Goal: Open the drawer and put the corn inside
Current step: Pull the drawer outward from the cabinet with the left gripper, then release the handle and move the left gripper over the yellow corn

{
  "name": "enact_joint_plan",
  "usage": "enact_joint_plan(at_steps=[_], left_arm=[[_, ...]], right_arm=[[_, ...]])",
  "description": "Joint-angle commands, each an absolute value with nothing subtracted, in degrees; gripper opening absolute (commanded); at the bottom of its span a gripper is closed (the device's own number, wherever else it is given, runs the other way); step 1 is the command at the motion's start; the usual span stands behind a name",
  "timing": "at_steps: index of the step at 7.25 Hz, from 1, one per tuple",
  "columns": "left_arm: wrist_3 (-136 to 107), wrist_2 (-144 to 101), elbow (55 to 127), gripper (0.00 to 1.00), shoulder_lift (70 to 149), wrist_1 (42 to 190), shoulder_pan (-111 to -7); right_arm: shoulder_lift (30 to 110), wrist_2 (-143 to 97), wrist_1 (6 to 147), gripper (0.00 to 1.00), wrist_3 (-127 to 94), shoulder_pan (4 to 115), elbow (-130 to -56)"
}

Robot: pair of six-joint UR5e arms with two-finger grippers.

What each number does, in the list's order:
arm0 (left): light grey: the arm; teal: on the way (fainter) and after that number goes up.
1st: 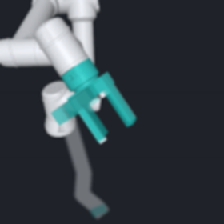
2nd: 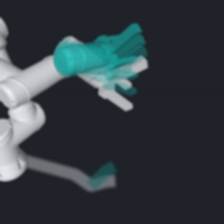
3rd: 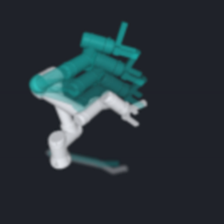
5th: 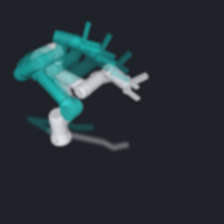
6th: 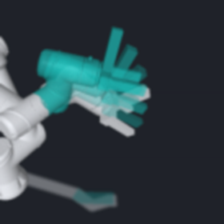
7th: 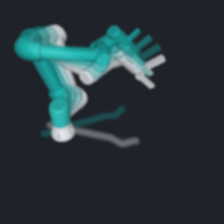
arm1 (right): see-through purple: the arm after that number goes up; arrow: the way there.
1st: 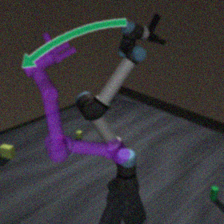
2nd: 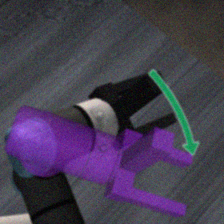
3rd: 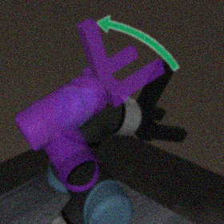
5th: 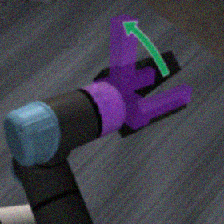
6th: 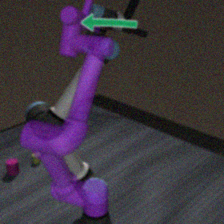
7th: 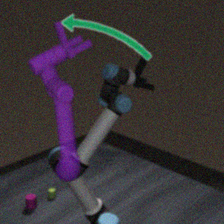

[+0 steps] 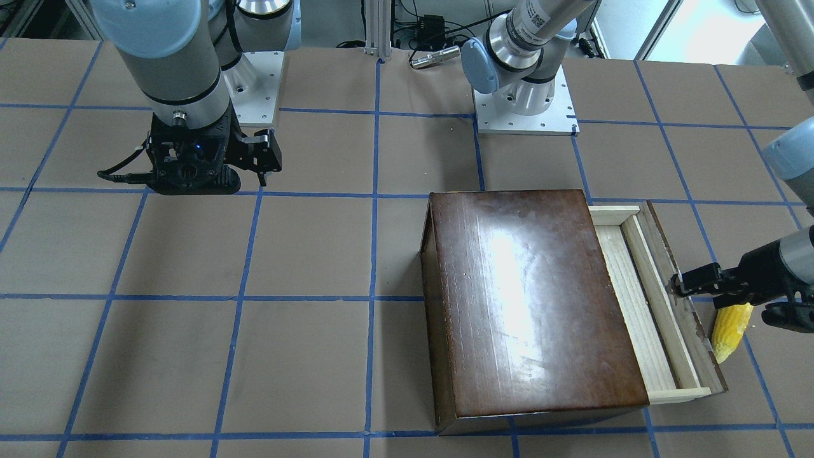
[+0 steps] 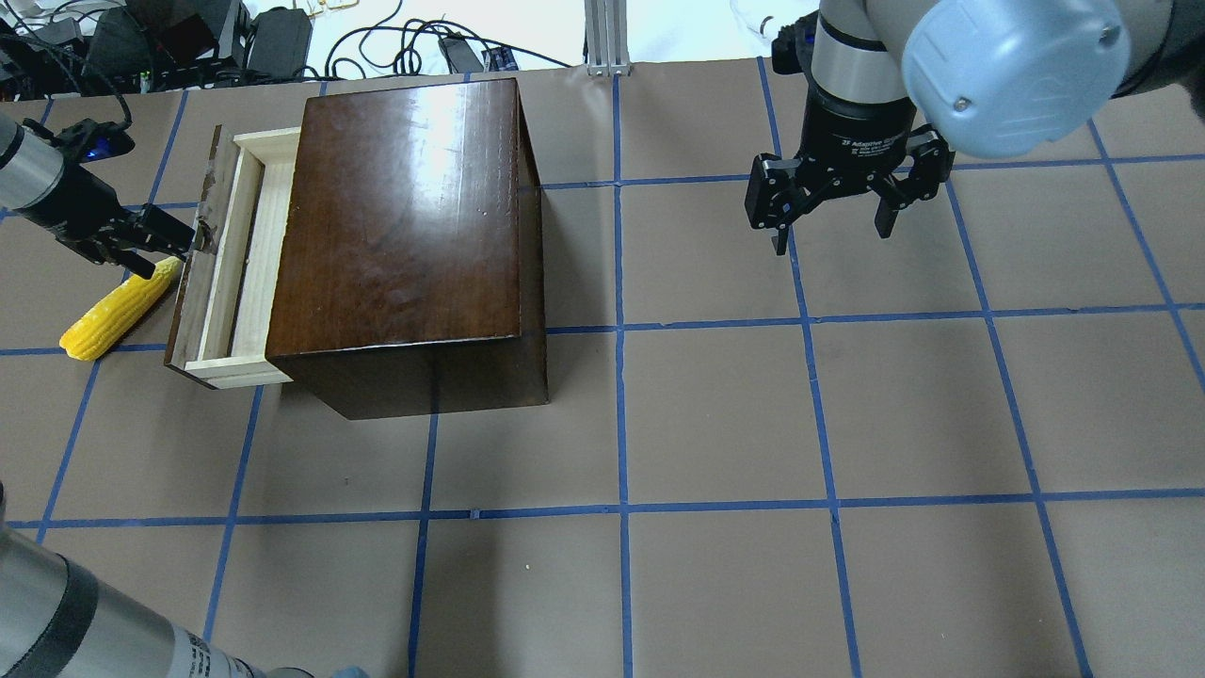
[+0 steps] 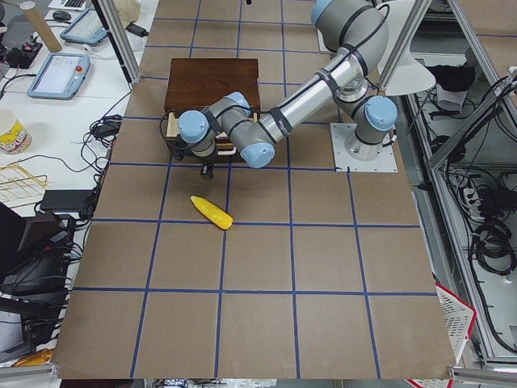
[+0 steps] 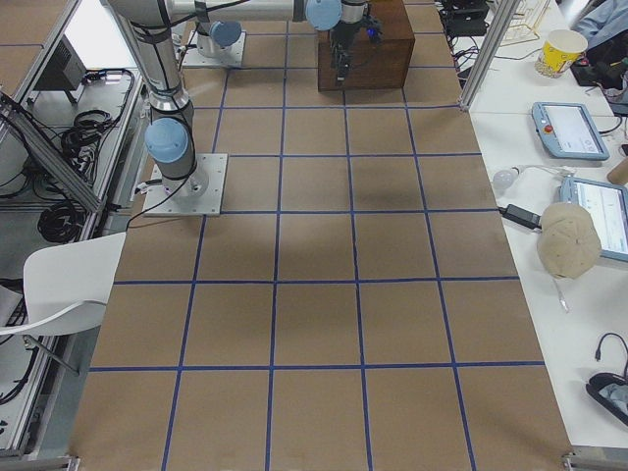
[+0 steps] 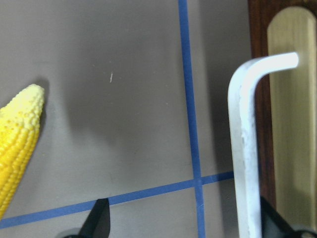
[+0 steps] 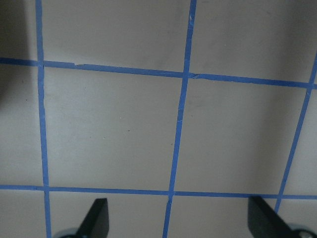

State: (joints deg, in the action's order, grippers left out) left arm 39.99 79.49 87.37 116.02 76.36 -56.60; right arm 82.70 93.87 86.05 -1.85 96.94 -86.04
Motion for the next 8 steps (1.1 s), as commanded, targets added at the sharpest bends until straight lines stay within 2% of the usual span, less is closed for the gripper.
enact_joint_plan(at_steps=[1,6,8], left_arm=[[40.8,79.5,87.3,1.0,116.1,76.3,-56.2],[41.8,79.5,87.1,1.0,114.4,76.4,-56.1],[42.5,82.8,83.3,1.0,114.3,77.2,-56.0]], right_arm=[[82.7,93.9,86.0,1.0,-1.8,96.9,-86.0],[82.7,93.9,86.0,1.0,-1.8,96.9,-86.0],[82.7,93.9,86.0,1.0,-1.8,96.9,-86.0]])
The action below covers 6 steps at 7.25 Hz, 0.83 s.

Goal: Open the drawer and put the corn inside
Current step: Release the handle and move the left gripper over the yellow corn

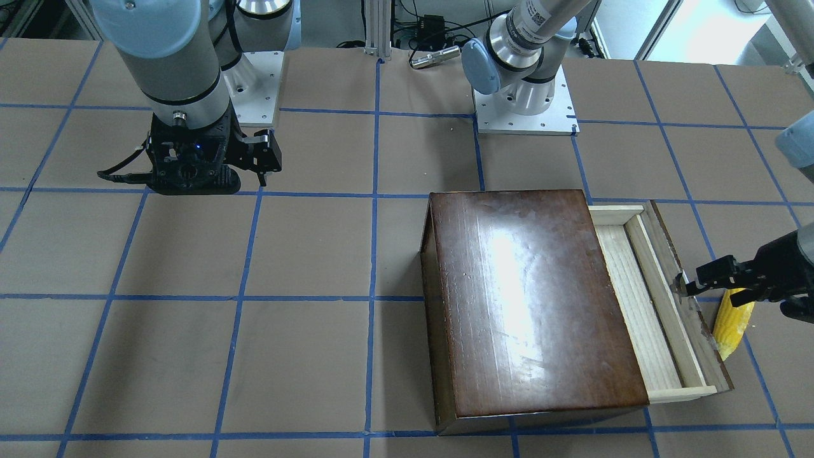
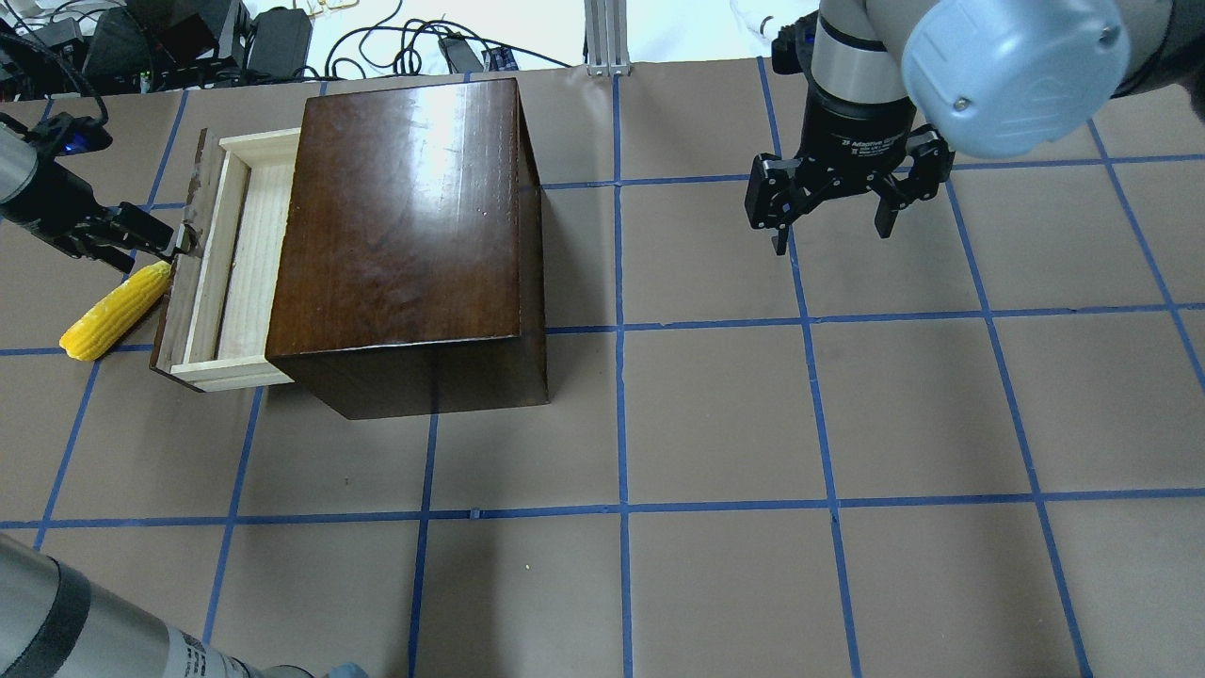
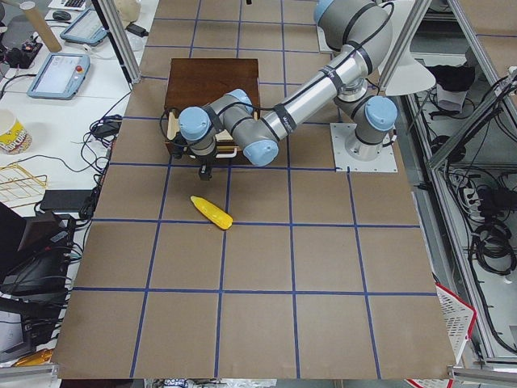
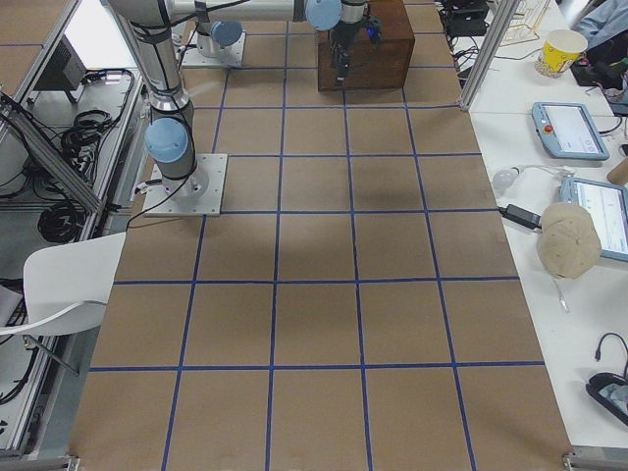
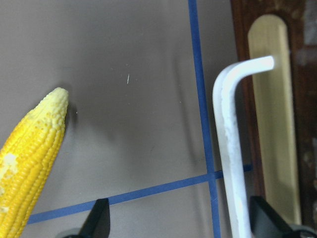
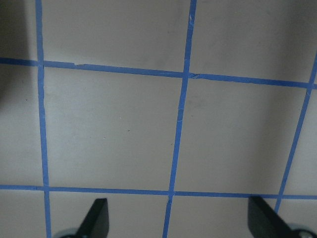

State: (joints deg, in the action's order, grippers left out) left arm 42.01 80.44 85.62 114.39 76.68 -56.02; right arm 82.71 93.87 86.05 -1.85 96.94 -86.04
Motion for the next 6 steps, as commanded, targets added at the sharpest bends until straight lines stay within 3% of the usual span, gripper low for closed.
enact_joint_plan(at_steps=[1,6], left_arm=[[47.1,84.4,81.8,1.0,114.6,77.2,-55.9],[68.9,89.3,83.0,1.0,118.4,71.0,-49.9]], right_arm=[[82.7,93.9,86.0,1.0,-1.8,96.9,-86.0],[82.7,93.9,86.0,1.0,-1.8,96.9,-86.0]])
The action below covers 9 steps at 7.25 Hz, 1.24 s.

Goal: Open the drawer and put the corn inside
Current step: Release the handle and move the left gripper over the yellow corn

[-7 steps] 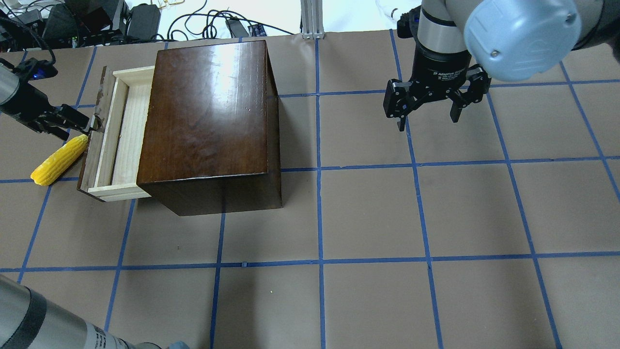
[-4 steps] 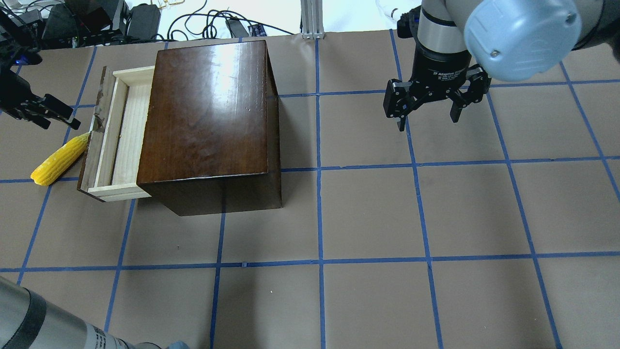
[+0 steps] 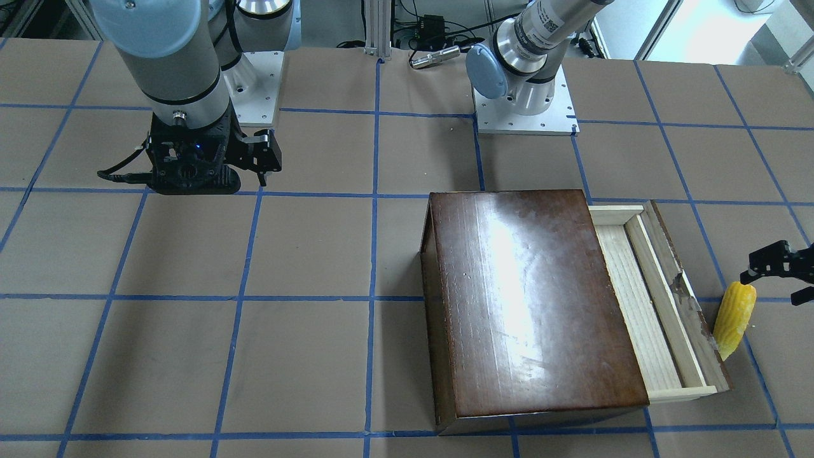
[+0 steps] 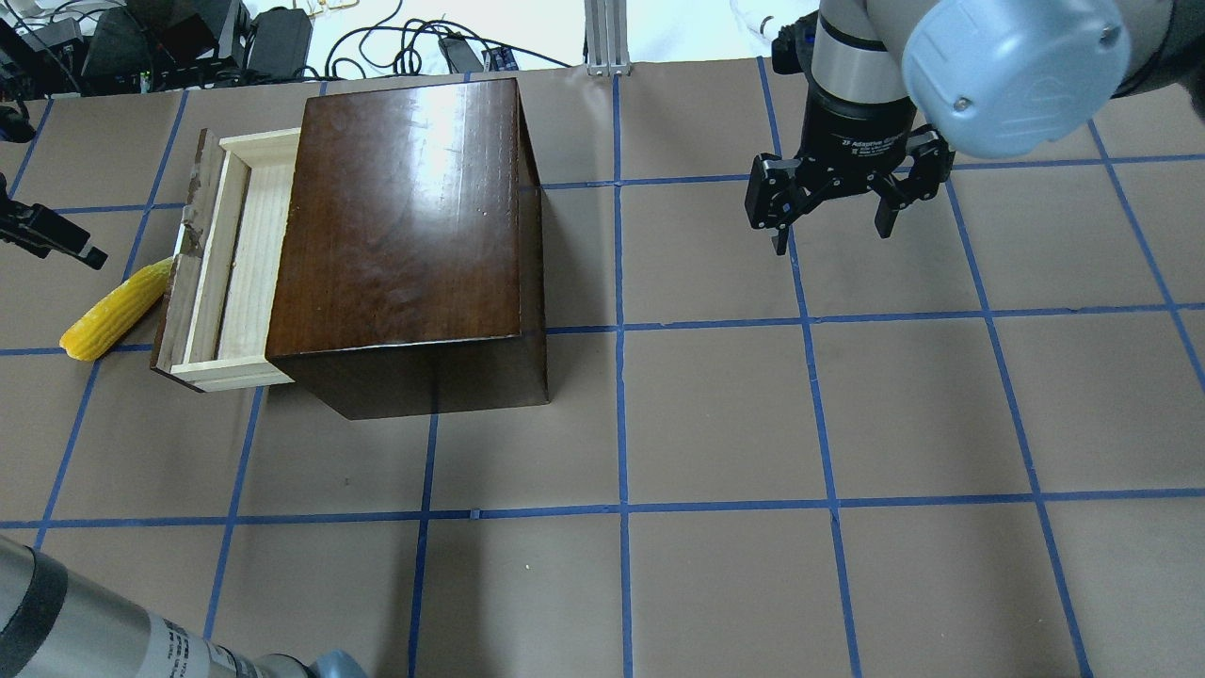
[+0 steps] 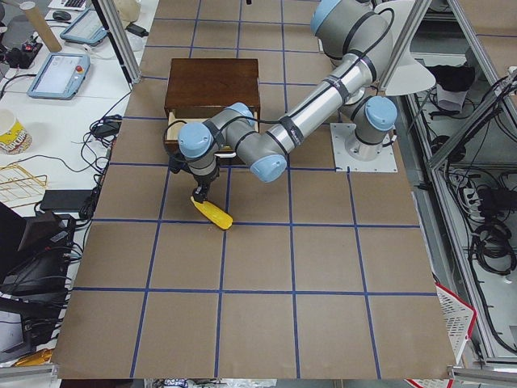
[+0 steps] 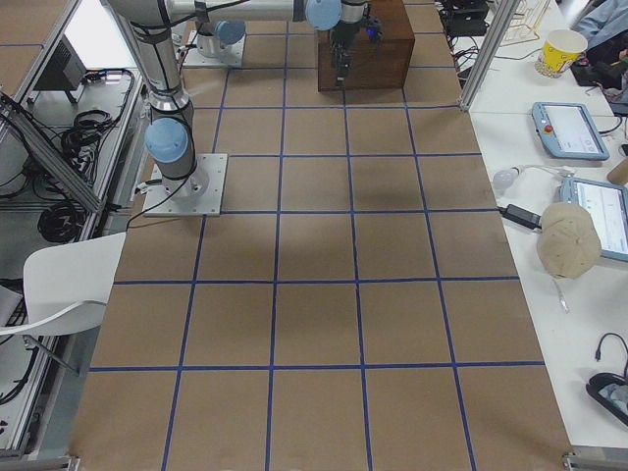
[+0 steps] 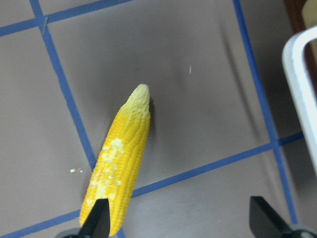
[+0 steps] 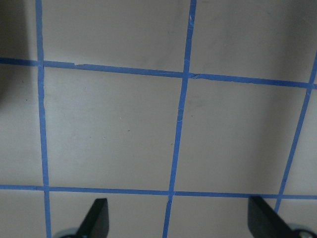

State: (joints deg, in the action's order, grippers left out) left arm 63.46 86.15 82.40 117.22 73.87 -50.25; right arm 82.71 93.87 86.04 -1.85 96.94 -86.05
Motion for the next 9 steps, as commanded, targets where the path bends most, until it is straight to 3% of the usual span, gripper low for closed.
enact_joint_plan(at_steps=[1,4,9], left_arm=[[73.9,89.6,84.4,1.0,119.3,67.4,-49.9],[80.2,90.9,88.7,1.0,121.6,58.6,-49.3],[83.8,91.1,89.4,1.0,124.0,58.4,-48.8]], right_arm=[[82.7,93.9,86.0,1.0,-1.8,96.9,-86.0],[82.7,93.9,86.0,1.0,-1.8,96.9,-86.0],[82.7,93.9,86.0,1.0,-1.8,96.9,-86.0]])
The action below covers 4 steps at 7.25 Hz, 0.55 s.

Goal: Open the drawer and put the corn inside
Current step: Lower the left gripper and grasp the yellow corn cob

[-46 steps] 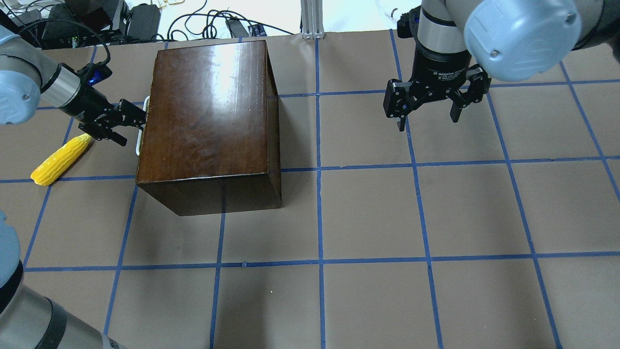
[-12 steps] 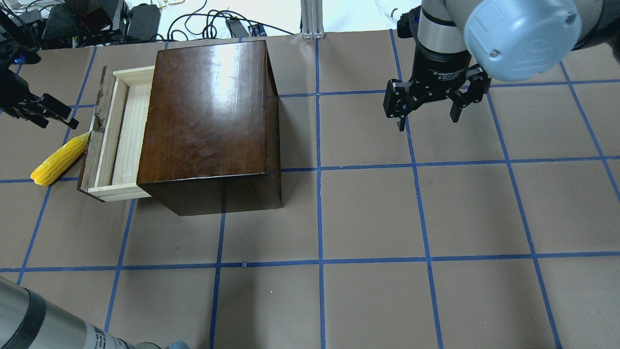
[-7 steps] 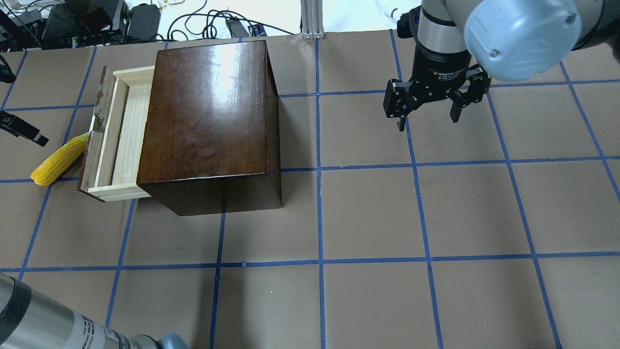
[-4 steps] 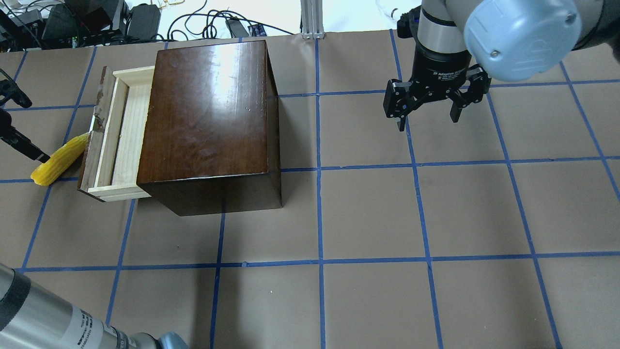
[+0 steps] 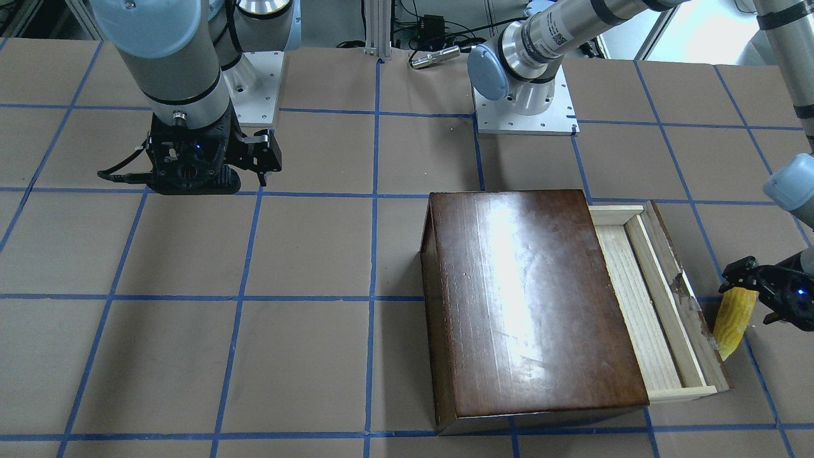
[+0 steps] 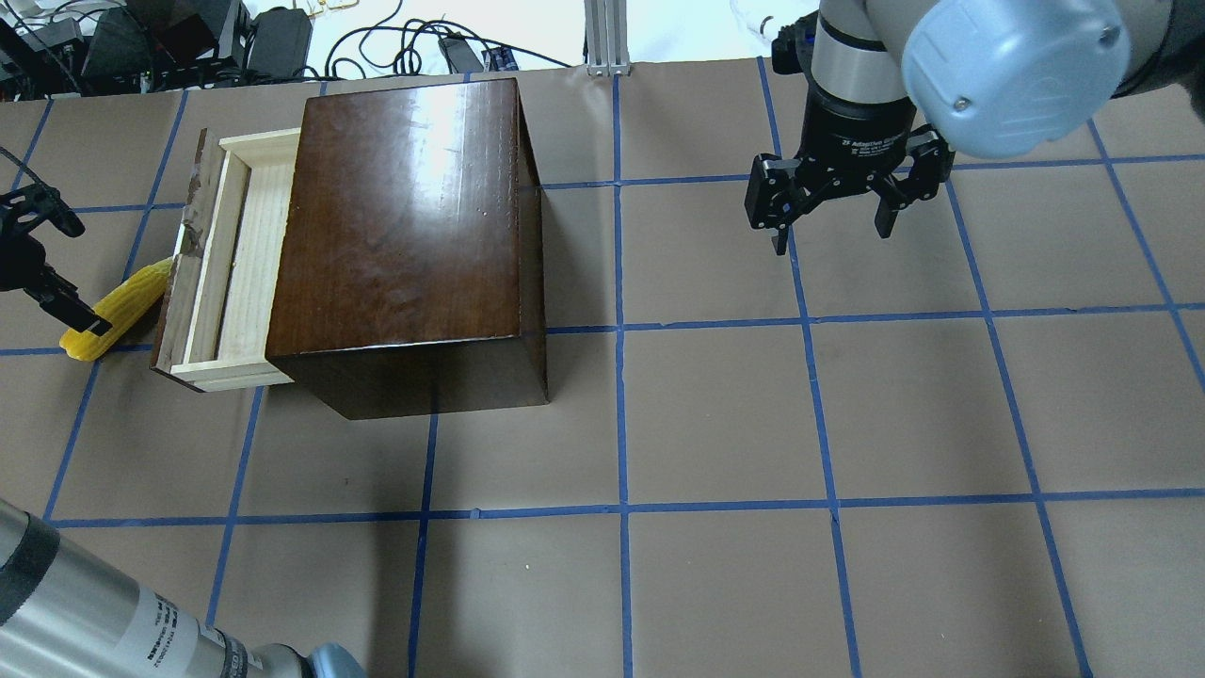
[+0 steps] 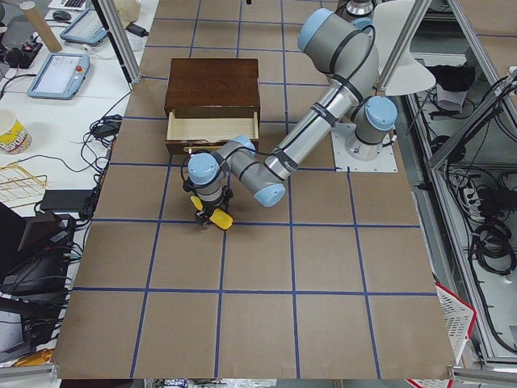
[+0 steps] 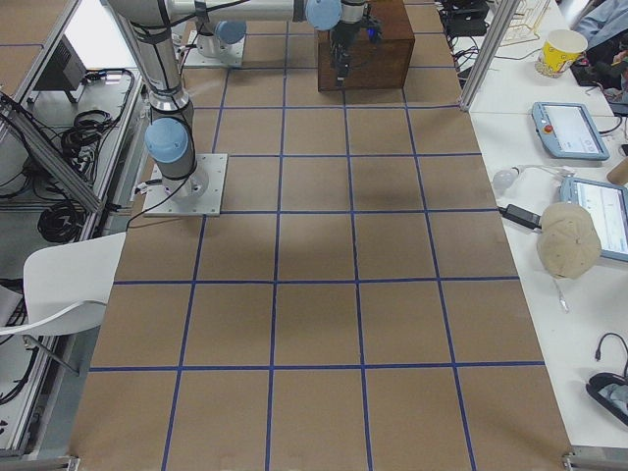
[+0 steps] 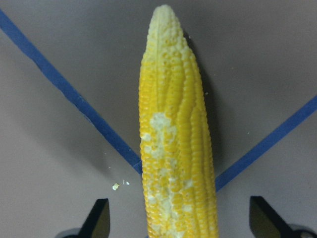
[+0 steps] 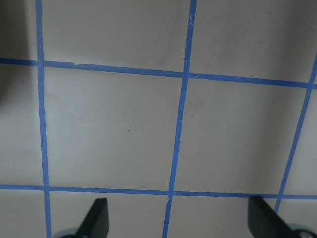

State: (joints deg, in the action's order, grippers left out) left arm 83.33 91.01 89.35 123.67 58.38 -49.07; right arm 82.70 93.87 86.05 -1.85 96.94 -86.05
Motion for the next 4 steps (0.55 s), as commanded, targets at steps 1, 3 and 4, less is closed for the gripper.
enact_joint_plan(at_steps=[1,3,4], left_arm=[[83.8,91.1,89.4,1.0,124.4,58.6,-48.7],[83.7,91.1,89.4,0.79,124.9,59.1,-48.7],[83.8,91.1,89.4,0.42,124.9,59.1,-48.7]], right_arm=[[82.7,93.9,86.0,1.0,-1.8,96.9,-86.0],[82.7,93.9,86.0,1.0,-1.8,96.9,-86.0],[82.7,93.9,86.0,1.0,-1.8,96.9,-86.0]])
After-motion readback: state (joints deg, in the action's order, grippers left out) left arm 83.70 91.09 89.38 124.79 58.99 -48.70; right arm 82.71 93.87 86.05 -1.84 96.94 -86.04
